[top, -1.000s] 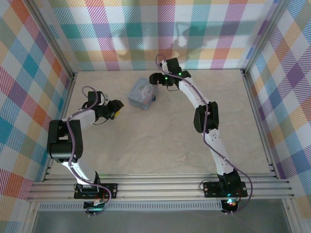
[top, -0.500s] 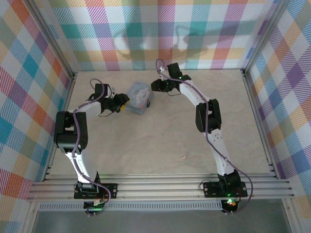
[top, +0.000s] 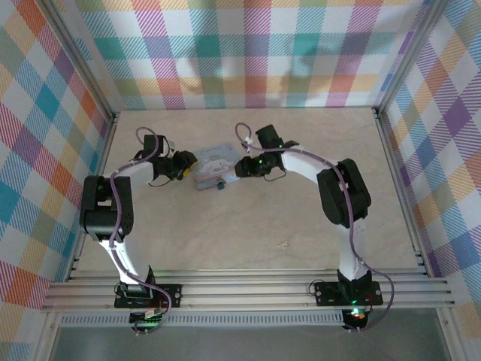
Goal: Unlock a padlock with a key
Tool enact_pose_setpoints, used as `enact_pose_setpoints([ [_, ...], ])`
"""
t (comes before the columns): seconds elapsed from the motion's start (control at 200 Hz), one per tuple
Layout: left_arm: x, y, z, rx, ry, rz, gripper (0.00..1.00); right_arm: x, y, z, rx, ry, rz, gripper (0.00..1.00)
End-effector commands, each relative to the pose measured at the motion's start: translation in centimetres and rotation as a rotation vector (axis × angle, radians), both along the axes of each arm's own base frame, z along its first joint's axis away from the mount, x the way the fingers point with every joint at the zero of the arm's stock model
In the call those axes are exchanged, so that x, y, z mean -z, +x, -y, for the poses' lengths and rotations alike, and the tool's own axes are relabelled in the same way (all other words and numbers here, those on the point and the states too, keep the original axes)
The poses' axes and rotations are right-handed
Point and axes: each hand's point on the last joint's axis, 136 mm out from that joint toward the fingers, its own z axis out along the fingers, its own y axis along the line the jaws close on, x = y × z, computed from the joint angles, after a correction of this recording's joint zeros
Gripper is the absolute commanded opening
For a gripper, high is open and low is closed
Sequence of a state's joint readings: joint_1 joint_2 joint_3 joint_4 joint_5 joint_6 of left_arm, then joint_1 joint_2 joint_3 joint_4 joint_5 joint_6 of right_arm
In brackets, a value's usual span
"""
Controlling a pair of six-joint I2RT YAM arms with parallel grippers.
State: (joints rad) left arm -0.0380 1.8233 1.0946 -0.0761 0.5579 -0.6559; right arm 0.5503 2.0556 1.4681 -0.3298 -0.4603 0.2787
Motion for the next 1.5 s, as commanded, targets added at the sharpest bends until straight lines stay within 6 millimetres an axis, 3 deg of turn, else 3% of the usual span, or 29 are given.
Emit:
enact_pose_setpoints([
  [0.0,1.7,-2.4,1.0,0.059,0.013,-0.094,0.44,-1.3,-0.7,0.3,0.063,0.025,0.026,0.43],
  [0.175,1.5,-3.0,2.5,0.108,0.030,-0.111,0.43,-3.2,0.5,2.1,0.138,0.009,0.030,0.61],
  [0.355,1.4,-3.0,2.4,0.115,0.071,-0.109,0.42,-5.8,2.7,3.8,0.214,0.002,0.063,0.65],
  [0.545,1.5,-3.4,4.3,0.191,0.086,-0.130,0.41,-5.2,4.9,3.5,0.198,-0.055,0.054,0.67],
  [0.755,1.3,-3.1,8.9,0.302,0.086,-0.123,0.33,-2.9,5.2,5.3,0.240,-0.108,0.007,0.67],
  [1.195,1.3,-2.0,21.3,0.471,0.054,-0.092,0.25,-1.4,0.0,16.0,0.434,-0.198,-0.069,0.65],
  [1.355,0.9,-1.9,24.8,0.480,0.034,-0.065,0.25,-1.2,-0.7,19.5,0.515,-0.227,-0.087,0.65],
  [1.495,0.7,-1.9,26.9,0.497,0.031,-0.042,0.24,-1.7,-0.4,21.1,0.547,-0.233,-0.080,0.64],
])
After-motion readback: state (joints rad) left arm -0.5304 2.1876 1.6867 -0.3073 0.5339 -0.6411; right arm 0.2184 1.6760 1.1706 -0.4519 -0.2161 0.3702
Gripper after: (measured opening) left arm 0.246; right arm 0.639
